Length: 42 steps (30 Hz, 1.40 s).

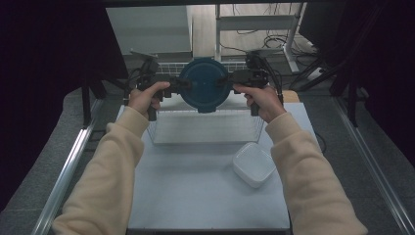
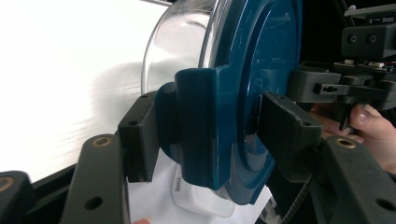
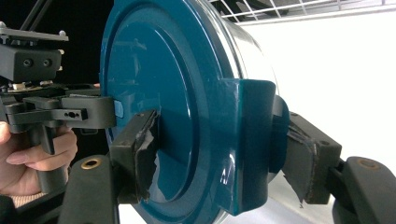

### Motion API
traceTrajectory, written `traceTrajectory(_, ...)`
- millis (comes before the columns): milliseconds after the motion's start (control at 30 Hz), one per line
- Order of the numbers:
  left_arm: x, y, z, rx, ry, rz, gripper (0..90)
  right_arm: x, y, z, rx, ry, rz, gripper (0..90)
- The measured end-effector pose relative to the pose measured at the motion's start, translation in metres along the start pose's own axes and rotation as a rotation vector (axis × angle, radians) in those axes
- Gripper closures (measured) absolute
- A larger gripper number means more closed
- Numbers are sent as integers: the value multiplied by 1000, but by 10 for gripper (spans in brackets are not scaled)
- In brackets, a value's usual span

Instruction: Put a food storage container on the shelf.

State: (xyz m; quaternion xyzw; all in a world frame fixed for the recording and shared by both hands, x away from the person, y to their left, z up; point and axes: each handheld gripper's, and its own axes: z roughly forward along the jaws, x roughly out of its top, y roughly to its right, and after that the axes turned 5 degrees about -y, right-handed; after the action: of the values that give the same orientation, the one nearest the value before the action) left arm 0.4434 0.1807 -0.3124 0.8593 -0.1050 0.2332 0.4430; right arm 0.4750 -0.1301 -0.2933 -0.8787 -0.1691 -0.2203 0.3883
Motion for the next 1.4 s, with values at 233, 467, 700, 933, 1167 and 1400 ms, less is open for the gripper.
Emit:
traceTrajectory(233,0,-1,1,-9,7,-7,412,-2,2,0,7,3,12,334)
traceTrajectory(467,4,-10,4,-36,8,-45,407,3,8,3,24,4,60,336)
traceTrajectory(700,11,-22,10,-63,20,-101,391,9,17,8,37,7,120,335)
traceTrajectory(933,14,-28,16,-69,44,-139,372,15,24,14,36,30,171,332)
traceTrajectory(1167,15,-32,19,-77,62,-154,354,16,33,18,63,38,214,330)
traceTrajectory(1400,15,-33,20,-77,71,-142,349,16,35,18,71,42,213,327)
